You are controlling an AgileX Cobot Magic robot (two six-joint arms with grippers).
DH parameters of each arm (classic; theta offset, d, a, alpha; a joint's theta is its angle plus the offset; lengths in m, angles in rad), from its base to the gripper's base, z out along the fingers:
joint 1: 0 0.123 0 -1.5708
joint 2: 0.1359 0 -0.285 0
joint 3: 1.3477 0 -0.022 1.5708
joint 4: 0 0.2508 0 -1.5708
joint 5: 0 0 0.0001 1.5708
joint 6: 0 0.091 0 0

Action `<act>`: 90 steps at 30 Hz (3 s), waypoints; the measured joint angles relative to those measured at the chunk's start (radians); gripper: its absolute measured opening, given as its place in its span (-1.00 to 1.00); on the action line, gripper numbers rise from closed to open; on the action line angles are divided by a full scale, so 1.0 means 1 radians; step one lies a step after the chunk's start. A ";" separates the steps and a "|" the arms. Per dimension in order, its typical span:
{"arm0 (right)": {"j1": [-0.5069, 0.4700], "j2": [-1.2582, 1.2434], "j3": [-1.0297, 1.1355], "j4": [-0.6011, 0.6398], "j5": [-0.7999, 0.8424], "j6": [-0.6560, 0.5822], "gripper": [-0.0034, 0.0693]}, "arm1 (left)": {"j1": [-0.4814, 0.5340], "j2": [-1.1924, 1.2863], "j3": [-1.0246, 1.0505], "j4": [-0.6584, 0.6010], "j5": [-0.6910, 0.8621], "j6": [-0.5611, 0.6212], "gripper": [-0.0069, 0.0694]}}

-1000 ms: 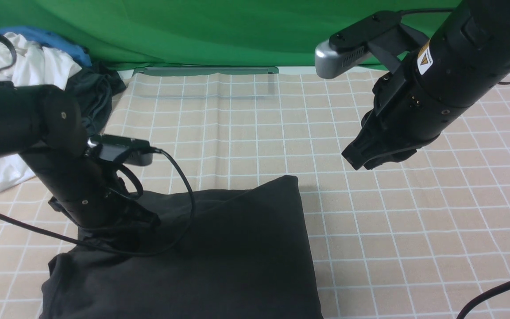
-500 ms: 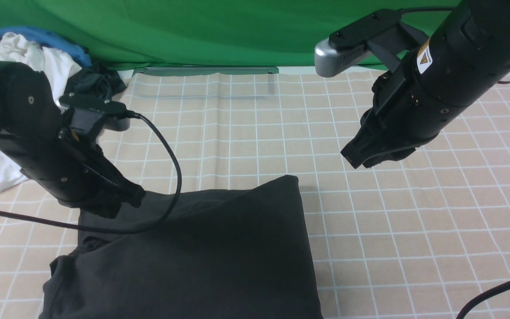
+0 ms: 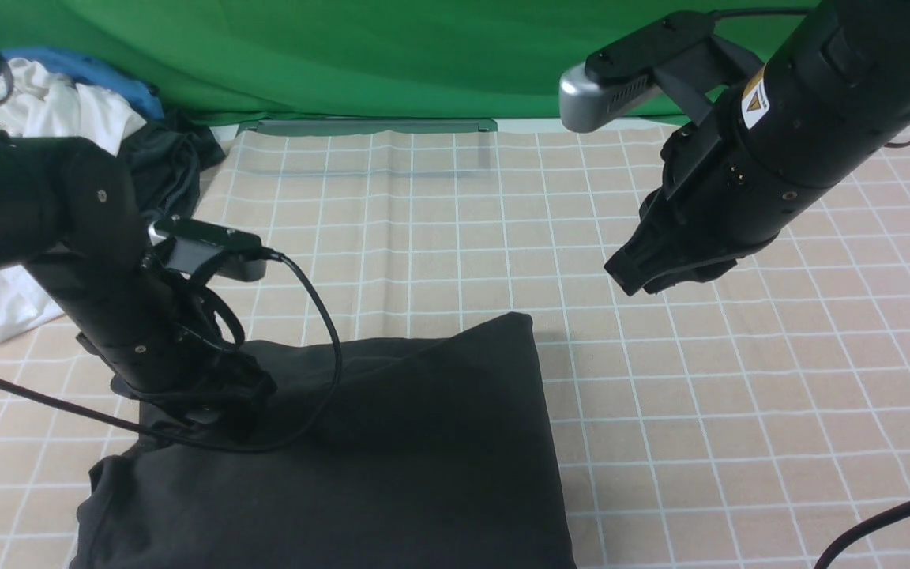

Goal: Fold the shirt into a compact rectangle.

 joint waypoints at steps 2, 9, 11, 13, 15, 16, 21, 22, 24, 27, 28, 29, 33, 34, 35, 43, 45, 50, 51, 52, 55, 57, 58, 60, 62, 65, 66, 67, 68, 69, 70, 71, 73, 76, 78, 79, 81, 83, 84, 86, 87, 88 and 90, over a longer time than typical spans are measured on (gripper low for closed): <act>0.000 0.000 0.000 0.000 -0.001 0.000 -0.80 | 0.000 0.019 0.000 -0.005 0.001 0.004 0.41; 0.000 0.000 0.001 0.000 -0.011 0.000 -0.80 | 0.000 0.041 0.000 -0.026 0.046 0.006 -0.20; 0.000 0.000 0.001 0.000 -0.012 0.000 -0.80 | 0.000 0.041 0.000 -0.027 0.054 0.007 -0.59; 0.000 0.000 0.001 0.000 -0.012 0.000 -0.80 | 0.000 0.039 0.000 -0.027 0.054 0.007 -0.72; 0.000 0.000 0.001 0.000 -0.014 0.000 -0.80 | 0.000 0.031 -0.001 -0.027 0.056 -0.001 -0.76; 0.000 0.000 0.001 0.000 -0.015 0.000 -0.80 | 0.000 0.016 -0.001 -0.026 0.056 -0.005 -0.77; 0.000 0.000 0.001 0.000 -0.017 0.000 -0.80 | 0.000 -0.091 -0.001 -0.007 0.037 -0.050 -0.77; 0.000 0.000 0.001 0.000 -0.019 0.000 -0.80 | 0.000 -0.110 -0.001 0.005 0.024 -0.065 -0.77; 0.000 0.000 0.001 0.000 -0.022 0.000 -0.80 | 0.000 -0.129 -0.001 0.026 0.008 -0.086 -0.77; 0.000 0.000 0.001 0.000 -0.030 0.000 -0.80 | 0.000 -0.129 -0.001 0.049 -0.006 -0.101 -0.77; 0.000 0.000 0.001 0.000 -0.031 0.000 -0.80 | 0.000 -0.121 -0.001 0.053 -0.014 -0.105 -0.77; 0.000 0.000 0.001 0.000 -0.031 0.000 -0.80 | 0.000 -0.109 -0.001 0.060 -0.030 -0.106 -0.77; 0.000 0.000 0.001 0.000 -0.031 0.000 -0.80 | 0.000 -0.065 -0.001 0.090 -0.104 -0.130 -0.77; 0.000 0.000 0.001 0.000 -0.031 0.000 -0.80 | 0.000 -0.054 -0.001 0.102 -0.118 -0.138 -0.77; 0.000 0.000 0.001 0.000 -0.031 0.000 -0.80 | 0.000 -0.043 -0.001 0.112 -0.127 -0.139 -0.77; 0.000 0.000 0.001 0.021 -0.030 0.000 -0.80 | 0.000 -0.008 -0.004 0.165 -0.131 -0.170 -0.63; 0.000 0.000 0.001 0.034 -0.015 0.000 -0.80 | 0.000 -0.016 -0.026 0.201 -0.123 -0.212 -0.47; 0.000 0.000 0.001 0.044 0.021 0.000 -0.80 | 0.000 -0.092 -0.085 0.142 -0.022 -0.252 -0.33; 0.000 0.000 0.001 0.044 0.022 0.000 -0.80 | 0.000 -0.119 -0.081 0.090 -0.011 -0.235 -0.34; 0.000 0.000 0.001 0.045 0.022 0.000 -0.80 | -0.001 -0.157 -0.058 0.008 -0.012 -0.199 -0.36; 0.000 0.000 0.001 0.045 0.025 0.000 -0.80 | -0.012 -0.216 0.037 -0.101 -0.057 -0.150 -0.50; 0.000 0.000 0.001 0.045 0.026 0.000 -0.80 | -0.021 -0.234 0.089 -0.123 -0.091 -0.140 -0.59; 0.000 0.000 0.001 0.052 0.026 0.000 -0.80 | -0.030 -0.239 0.157 -0.137 -0.128 -0.136 -0.68; 0.000 0.000 0.001 0.070 0.026 0.000 -0.80 | -0.034 -0.236 0.226 -0.142 -0.155 -0.135 -0.75; 0.000 0.000 0.001 0.099 0.032 -0.001 -0.80 | -0.034 -0.235 0.285 -0.133 -0.168 -0.151 -0.78; 0.000 0.002 0.002 0.123 0.048 -0.004 -0.80 | -0.034 -0.236 0.352 -0.089 -0.182 -0.221 -0.78; 0.000 0.002 0.002 0.125 0.049 -0.004 -0.80 | -0.034 -0.236 0.357 -0.085 -0.185 -0.229 -0.78; 0.000 0.003 0.002 0.128 0.050 -0.008 -0.80 | -0.034 -0.236 0.360 -0.082 -0.185 -0.233 -0.78; 0.000 0.004 0.002 0.128 0.053 -0.017 -0.80 | -0.034 -0.237 0.356 -0.076 -0.179 -0.233 -0.78; 0.000 0.004 0.002 0.128 0.059 -0.021 -0.80 | -0.034 -0.240 0.347 -0.074 -0.160 -0.233 -0.78; 0.000 0.004 0.002 0.128 0.066 -0.025 -0.80 | -0.034 -0.242 0.335 -0.074 -0.144 -0.233 -0.78; 0.000 0.004 0.002 0.128 0.070 -0.026 -0.80 | -0.034 -0.248 0.320 -0.076 -0.117 -0.234 -0.78; 0.000 0.004 0.002 0.129 0.074 -0.032 -0.80 | -0.034 -0.275 0.273 -0.120 -0.071 -0.229 -0.77; 0.000 0.004 0.002 0.130 0.074 -0.040 -0.80 | -0.034 -0.298 0.232 -0.246 -0.059 -0.158 -0.77; 0.000 0.004 0.002 0.130 0.074 -0.044 -0.80 | -0.039 -0.298 0.227 -0.340 -0.063 -0.102 -0.77; 0.000 0.004 0.002 0.130 0.074 -0.045 -0.80 | -0.051 -0.289 0.227 -0.381 -0.067 -0.070 -0.77; 0.000 0.004 0.002 0.130 0.073 -0.045 -0.80 | -0.084 -0.263 0.227 -0.405 -0.077 -0.049 -0.77; 0.000 0.004 0.002 0.131 0.072 -0.046 -0.80 | -0.143 -0.216 0.227 -0.408 -0.091 -0.049 -0.77; 0.000 0.004 0.002 0.131 0.072 -0.046 -0.80 | -0.143 -0.216 0.227 -0.408 -0.091 -0.049 -0.77; 0.000 0.004 0.002 0.131 0.070 -0.046 -0.80 | -0.213 -0.148 0.227 -0.408 -0.116 -0.049 -0.77; 0.000 0.004 0.002 0.131 0.070 -0.046 -0.80 | -0.239 -0.117 0.227 -0.408 -0.125 -0.051 -0.77; 0.000 0.004 0.002 0.131 0.070 -0.046 -0.80 | -0.267 -0.080 0.227 -0.408 -0.129 -0.059 -0.77; 0.000 0.004 0.002 0.131 0.071 -0.046 -0.80 | -0.298 -0.028 0.227 -0.410 -0.126 -0.075 -0.77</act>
